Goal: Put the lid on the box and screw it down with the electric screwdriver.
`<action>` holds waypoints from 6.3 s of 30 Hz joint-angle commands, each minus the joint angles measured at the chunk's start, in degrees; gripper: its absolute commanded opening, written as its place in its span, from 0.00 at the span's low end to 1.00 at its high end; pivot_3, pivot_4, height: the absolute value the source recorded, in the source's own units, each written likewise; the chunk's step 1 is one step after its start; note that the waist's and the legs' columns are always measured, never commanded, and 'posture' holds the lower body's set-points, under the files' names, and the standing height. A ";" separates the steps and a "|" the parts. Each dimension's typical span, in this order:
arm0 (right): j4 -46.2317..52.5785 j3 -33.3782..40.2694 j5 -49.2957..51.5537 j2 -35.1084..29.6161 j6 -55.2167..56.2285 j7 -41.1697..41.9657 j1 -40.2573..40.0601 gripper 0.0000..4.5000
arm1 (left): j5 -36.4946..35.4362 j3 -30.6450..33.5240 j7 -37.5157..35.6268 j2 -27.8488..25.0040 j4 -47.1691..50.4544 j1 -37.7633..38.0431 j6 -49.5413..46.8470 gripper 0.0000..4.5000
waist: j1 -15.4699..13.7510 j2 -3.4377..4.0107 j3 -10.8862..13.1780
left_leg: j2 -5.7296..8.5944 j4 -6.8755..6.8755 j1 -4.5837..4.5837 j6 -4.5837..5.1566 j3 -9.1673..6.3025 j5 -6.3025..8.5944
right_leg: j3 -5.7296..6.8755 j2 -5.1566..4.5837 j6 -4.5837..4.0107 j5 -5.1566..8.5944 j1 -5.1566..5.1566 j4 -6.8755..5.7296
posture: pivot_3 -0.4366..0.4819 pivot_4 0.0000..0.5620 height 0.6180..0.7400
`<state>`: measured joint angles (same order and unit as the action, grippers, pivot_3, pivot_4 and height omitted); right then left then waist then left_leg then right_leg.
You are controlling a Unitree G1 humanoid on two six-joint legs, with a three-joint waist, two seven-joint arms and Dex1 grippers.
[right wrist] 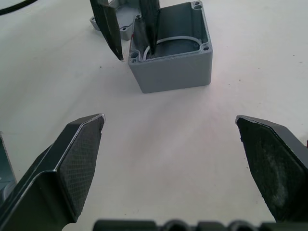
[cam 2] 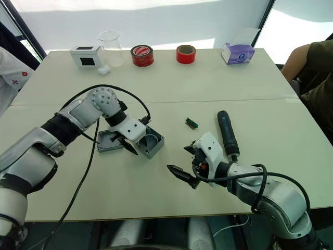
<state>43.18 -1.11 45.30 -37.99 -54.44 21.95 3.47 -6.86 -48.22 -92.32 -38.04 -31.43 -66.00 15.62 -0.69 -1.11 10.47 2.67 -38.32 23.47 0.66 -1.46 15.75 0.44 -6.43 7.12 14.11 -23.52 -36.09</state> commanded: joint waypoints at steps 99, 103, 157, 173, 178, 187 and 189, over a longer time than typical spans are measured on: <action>-45.49 9.27 -4.26 28.57 -5.85 -4.36 49.35 1.00 | -25.97 53.93 67.63 11.19 24.66 17.13 -54.72 0.01 | 1.64 -0.15 -0.02 | 0.50 0.24 0.48 -0.90 -0.07 -0.54 | -0.27 -0.34 0.02 0.05 -1.05 -0.91 | 0.48 0.27 1.00; -45.33 9.53 -4.10 28.76 -5.80 -4.60 49.27 0.92 | -25.93 53.97 66.90 11.66 25.64 17.20 -55.48 0.00 | 1.81 -0.15 -0.02 | 0.50 0.24 0.48 -0.90 -0.07 -0.54 | -0.28 -0.34 0.02 0.05 -1.05 -0.91 | 0.48 0.27 1.00; -32.17 -27.65 -82.30 2.49 79.54 -5.89 20.41 0.03 | -29.15 51.30 47.16 -5.60 38.87 26.43 -67.57 0.01 | 1.51 -0.18 -0.01 | 0.53 0.16 0.53 -0.93 -0.04 -0.56 | -0.27 -0.32 0.04 0.07 -1.10 -0.84 | 0.48 0.27 1.00; -30.49 -24.78 -93.39 8.65 77.42 -8.82 17.57 0.03 | -25.62 47.84 43.76 -2.86 36.11 25.29 -65.20 0.01 | 1.50 -0.18 -0.01 | 0.50 0.14 0.53 -0.93 -0.06 -0.57 | -0.26 -0.25 0.03 0.07 -1.06 -0.88 | 0.48 0.27 1.00; -29.53 -24.20 -94.59 9.10 76.64 -8.50 16.56 0.03 | -25.19 47.75 43.82 -2.08 35.48 25.05 -64.92 0.01 | 1.46 -0.18 -0.01 | 0.50 0.13 0.53 -0.93 -0.07 -0.56 | -0.26 -0.25 0.03 0.07 -1.05 -0.88 | 0.48 0.27 1.00; -31.99 -24.38 -96.92 9.04 75.75 -8.58 16.13 0.03 | -24.45 47.64 43.42 -1.20 35.70 26.71 -64.40 0.01 | 1.53 -0.18 -0.01 | 0.50 0.13 0.53 -0.93 -0.07 -0.57 | -0.25 -0.25 0.03 0.07 -1.04 -0.89 | 0.48 0.27 1.00; -32.25 -24.82 -97.27 9.26 75.97 -8.68 15.85 0.03 | -24.13 47.12 43.09 -1.18 35.58 26.90 -63.93 0.01 | 1.49 -0.18 -0.01 | 0.50 0.13 0.53 -0.93 -0.07 -0.57 | -0.25 -0.25 0.03 0.07 -1.04 -0.89 | 0.48 0.27 1.00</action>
<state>9.84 -26.17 -51.66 -29.23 21.08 14.31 19.53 -31.40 -1.41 -48.59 -39.22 2.98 -38.80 -49.58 0.80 -1.29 10.46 3.18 -38.20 24.00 -0.28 -1.54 15.19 0.18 -6.68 7.16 14.18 -24.56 -36.97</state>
